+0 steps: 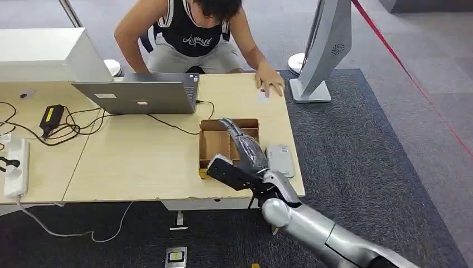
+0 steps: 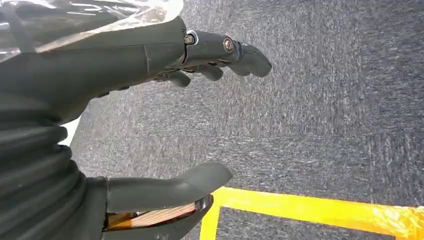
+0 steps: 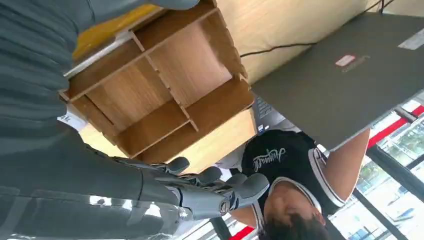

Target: Pass the card to the sensor for recognition and then transmit it.

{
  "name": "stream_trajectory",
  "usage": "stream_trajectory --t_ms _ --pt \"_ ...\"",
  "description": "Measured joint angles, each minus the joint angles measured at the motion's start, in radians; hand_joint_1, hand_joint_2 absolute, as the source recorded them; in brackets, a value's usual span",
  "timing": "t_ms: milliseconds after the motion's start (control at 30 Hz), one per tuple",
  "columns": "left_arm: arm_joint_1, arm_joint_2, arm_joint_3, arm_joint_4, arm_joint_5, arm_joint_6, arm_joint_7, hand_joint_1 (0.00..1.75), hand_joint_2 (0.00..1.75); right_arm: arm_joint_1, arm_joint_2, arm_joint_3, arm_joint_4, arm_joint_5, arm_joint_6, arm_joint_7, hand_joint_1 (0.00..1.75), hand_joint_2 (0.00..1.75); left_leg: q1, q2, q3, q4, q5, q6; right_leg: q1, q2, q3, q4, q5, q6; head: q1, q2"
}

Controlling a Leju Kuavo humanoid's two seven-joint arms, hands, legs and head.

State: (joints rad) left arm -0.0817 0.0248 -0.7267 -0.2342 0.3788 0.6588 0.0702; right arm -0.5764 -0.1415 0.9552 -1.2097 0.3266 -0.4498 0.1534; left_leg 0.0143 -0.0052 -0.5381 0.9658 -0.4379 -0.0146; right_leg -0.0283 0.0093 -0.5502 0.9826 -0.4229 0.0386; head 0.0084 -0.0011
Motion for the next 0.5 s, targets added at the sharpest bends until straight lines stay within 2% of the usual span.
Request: stream_trajectory --t_ms 200,367,500 --pt "0.0 0.0 0.0 0.0 -0.01 0.0 0.003 0.0 1.75 0.014 -0.006 0.025 -0.033 0.066 0.001 0.037 0.0 1.75 0.0 0.0 0.0 0.0 0.0 0.0 0.0 0.0 0.0 0.0 0.0 0.0 0.0 0.0" --pt "0.0 0.0 0.0 0.0 -0.015 0.0 0.011 0.0 1.75 0.016 -0.013 0.046 -0.041 0.214 0.022 0.141 0.0 1.75 0.0 0.0 0.0 0.0 0.0 0.0 0.0 0.0 0.0 0.0 0.0 0.0 0.0 0.0" --pt "0.0 0.0 0.0 0.0 -0.018 0.0 0.019 0.0 1.75 0.015 -0.014 0.058 -0.039 0.276 0.051 0.229 0.0 1.75 0.0 0.0 0.0 0.0 0.0 0.0 0.0 0.0 0.0 0.0 0.0 0.0 0.0 0.0"
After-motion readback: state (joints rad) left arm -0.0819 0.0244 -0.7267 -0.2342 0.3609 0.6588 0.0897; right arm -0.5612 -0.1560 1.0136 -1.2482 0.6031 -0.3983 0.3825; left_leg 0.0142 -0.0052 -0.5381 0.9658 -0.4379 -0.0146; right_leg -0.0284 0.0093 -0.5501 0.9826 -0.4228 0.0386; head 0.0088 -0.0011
